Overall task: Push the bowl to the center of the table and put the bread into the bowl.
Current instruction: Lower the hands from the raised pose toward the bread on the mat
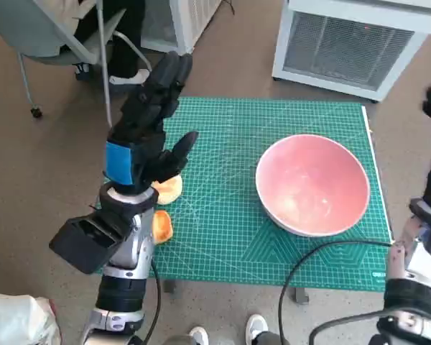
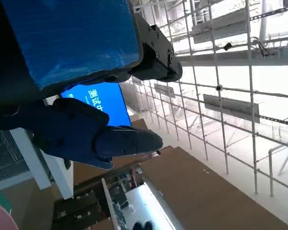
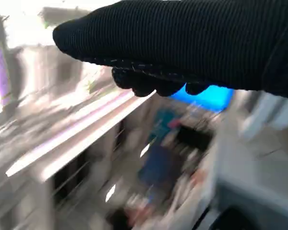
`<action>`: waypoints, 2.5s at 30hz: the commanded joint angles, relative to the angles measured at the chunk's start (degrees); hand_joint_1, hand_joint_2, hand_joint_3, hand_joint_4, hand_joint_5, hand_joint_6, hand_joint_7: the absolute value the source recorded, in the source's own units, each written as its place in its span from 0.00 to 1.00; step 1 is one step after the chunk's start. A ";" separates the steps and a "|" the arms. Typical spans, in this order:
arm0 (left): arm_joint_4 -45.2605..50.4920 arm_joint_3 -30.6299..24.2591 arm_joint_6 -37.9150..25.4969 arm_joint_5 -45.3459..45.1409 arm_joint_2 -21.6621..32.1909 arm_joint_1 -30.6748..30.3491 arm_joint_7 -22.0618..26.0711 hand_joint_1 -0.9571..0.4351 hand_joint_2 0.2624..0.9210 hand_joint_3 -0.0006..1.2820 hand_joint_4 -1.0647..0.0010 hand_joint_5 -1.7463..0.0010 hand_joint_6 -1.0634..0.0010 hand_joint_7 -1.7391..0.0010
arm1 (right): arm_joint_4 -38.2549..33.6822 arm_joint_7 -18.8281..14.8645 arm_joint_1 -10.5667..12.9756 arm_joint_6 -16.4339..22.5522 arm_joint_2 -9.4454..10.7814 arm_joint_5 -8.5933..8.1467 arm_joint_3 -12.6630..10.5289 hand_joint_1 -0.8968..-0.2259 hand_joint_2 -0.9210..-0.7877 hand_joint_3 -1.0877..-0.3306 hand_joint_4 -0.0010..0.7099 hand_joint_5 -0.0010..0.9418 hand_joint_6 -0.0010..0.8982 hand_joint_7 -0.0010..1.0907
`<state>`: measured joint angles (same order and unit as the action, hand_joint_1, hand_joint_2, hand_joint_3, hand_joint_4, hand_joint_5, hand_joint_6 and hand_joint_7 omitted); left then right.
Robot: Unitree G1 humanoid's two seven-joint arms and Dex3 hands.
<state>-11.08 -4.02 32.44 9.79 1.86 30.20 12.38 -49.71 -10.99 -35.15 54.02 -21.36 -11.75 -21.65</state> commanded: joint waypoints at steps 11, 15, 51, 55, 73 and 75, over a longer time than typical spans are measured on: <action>0.31 -0.08 0.30 -0.22 -0.47 -1.17 -0.97 0.38 1.00 0.26 0.60 1.00 0.52 0.98 | -20.40 6.15 -3.00 -8.30 0.48 3.94 1.03 0.55 0.00 0.25 0.28 0.00 0.05 0.35; 0.43 -0.21 0.42 -0.33 -0.20 -1.43 -1.07 0.38 1.00 0.26 0.60 1.00 0.52 0.98 | -22.53 6.62 -3.43 -11.88 2.05 4.15 1.83 0.57 0.00 0.25 0.30 0.00 0.07 0.30; 5.07 -1.90 0.19 -2.21 1.38 -7.04 -3.94 0.38 1.00 0.25 0.59 1.00 0.51 0.98 | -25.76 7.14 -13.46 -24.56 14.74 4.13 1.62 0.58 0.00 0.25 0.31 0.00 0.19 0.22; 5.77 -1.93 -0.05 -2.23 1.44 -7.77 -4.12 0.38 1.00 0.25 0.59 1.00 0.51 0.98 | -25.95 7.82 -15.01 -25.29 15.51 4.13 1.93 0.58 0.00 0.25 0.31 0.00 0.19 0.22; 8.53 -2.66 -0.73 -1.83 2.99 -11.04 -3.87 0.37 1.00 0.24 0.59 1.00 0.50 0.98 | -26.49 9.94 -19.88 -29.09 17.65 5.99 3.44 0.58 0.00 0.24 0.32 0.00 0.19 0.23; 9.21 -2.97 -0.65 -2.29 3.57 -12.00 -3.84 0.37 1.00 0.24 0.59 1.00 0.50 0.99 | -26.42 9.74 -20.19 -29.09 16.99 6.22 3.67 0.57 0.00 0.24 0.32 0.00 0.19 0.22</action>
<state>-3.30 -6.37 31.88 7.69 4.41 19.73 8.59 -75.24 -1.57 -55.35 26.10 -3.95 -6.40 -18.12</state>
